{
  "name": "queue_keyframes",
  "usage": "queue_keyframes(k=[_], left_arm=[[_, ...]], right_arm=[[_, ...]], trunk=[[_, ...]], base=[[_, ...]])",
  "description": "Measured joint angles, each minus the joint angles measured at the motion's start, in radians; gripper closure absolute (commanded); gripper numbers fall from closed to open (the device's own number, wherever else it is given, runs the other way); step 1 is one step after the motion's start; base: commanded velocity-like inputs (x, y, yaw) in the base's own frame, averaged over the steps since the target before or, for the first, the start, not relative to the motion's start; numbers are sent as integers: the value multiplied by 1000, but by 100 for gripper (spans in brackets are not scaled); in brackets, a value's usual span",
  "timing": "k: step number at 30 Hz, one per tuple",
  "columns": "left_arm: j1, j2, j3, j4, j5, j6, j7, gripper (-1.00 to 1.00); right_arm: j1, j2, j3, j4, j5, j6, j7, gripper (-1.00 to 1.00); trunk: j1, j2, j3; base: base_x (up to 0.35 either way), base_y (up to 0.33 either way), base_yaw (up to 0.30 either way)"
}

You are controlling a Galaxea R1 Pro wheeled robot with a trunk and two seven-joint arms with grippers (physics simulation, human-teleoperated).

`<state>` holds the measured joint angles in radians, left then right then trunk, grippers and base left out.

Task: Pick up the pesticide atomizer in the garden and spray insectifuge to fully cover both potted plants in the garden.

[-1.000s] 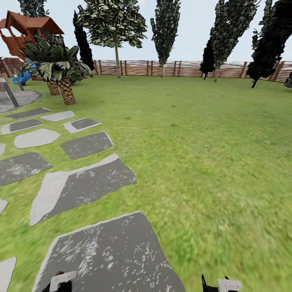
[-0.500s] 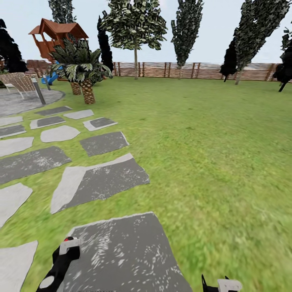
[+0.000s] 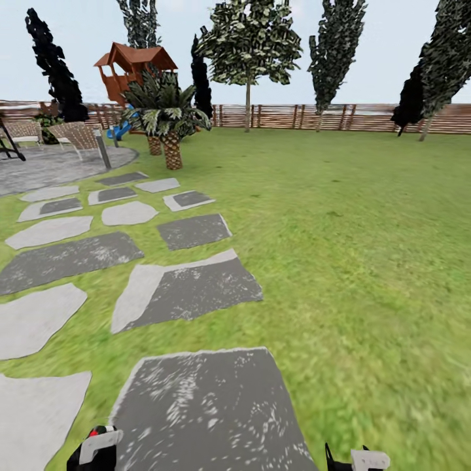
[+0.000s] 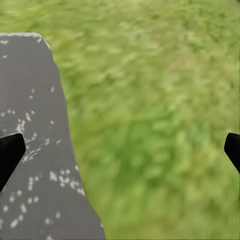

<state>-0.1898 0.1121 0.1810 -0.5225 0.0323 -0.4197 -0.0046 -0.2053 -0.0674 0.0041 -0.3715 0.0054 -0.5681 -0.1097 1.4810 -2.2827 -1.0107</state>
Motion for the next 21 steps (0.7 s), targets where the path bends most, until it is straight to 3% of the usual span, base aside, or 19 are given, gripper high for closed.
queue_keyframes(k=[14,21], left_arm=[[0,-5,1,71,0,-7,8,100],[1,-6,1,72,1,-5,8,100]], right_arm=[[0,0,1,0,0,0,1,-100],[0,0,1,1,0,0,1,-100]], trunk=[[0,0,8],[0,0,12]], base=[[325,71,261],[302,191,261]])
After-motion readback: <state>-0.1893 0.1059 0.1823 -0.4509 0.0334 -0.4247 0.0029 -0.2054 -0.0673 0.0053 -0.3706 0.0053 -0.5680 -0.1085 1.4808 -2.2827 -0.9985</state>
